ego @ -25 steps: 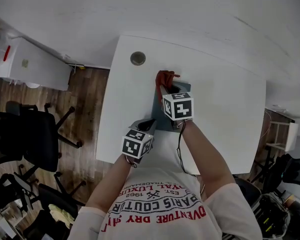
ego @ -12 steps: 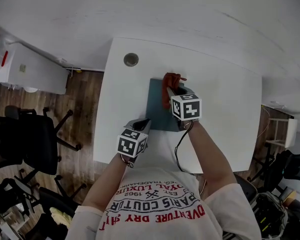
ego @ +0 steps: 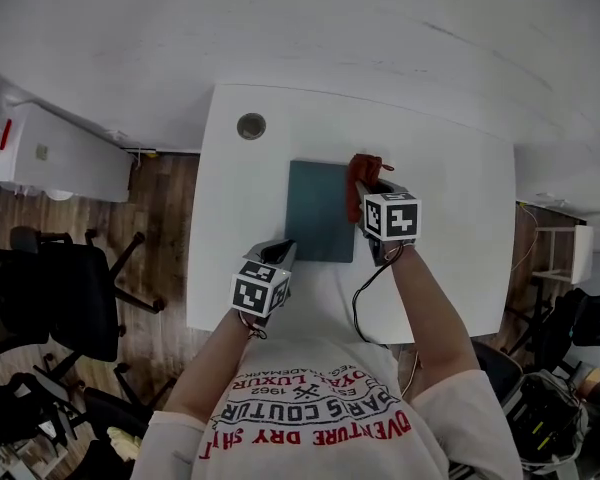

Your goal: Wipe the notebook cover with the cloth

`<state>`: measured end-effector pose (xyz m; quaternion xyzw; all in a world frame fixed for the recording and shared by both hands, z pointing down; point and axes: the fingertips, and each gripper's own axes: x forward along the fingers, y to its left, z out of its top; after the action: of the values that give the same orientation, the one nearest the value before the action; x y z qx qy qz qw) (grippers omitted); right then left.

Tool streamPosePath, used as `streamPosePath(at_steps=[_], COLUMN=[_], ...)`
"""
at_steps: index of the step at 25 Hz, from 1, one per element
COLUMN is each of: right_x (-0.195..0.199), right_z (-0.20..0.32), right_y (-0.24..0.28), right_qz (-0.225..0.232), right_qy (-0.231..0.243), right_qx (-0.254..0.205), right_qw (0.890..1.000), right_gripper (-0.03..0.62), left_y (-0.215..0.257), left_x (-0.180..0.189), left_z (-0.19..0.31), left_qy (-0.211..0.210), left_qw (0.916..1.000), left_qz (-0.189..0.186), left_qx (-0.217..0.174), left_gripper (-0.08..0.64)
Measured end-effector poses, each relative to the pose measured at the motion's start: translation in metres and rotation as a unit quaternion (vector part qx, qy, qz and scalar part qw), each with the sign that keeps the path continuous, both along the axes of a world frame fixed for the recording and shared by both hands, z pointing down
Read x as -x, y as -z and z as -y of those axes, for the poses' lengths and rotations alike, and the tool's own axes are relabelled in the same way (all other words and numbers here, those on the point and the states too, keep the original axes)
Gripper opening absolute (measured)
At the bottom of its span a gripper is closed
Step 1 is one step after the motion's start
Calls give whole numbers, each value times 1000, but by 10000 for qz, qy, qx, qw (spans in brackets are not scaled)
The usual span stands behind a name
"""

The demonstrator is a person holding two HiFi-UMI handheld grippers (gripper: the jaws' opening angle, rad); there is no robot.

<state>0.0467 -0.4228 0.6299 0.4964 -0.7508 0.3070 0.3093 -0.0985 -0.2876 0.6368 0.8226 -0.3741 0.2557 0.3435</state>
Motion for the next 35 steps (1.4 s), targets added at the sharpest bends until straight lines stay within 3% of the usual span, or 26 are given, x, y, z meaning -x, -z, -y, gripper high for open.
streamPosePath(at_steps=[5,14,23,35], right_x=[-8,83,148,120], right_z=[-9,-42,-65,-65], right_y=[12,37,22,1], right_qz=[-65,690,1241,764], right_qy=[-207,686,866,769], right_qx=[-1,-20,399,350], right_qw=[9998,9953,9877,9935], right_gripper=[78,77,77,79], left_y=[1,1,1,1], left_x=[-2,-2,-1,0], left_z=[1,0,0,0], left_qy=[-42,-116,-139,-134], left_qw=[9998,9998,9998,9997], left_qz=[38,-87,-175,-184], left_qx=[-165,-110,-12,0], left_gripper=[9,9,9,9])
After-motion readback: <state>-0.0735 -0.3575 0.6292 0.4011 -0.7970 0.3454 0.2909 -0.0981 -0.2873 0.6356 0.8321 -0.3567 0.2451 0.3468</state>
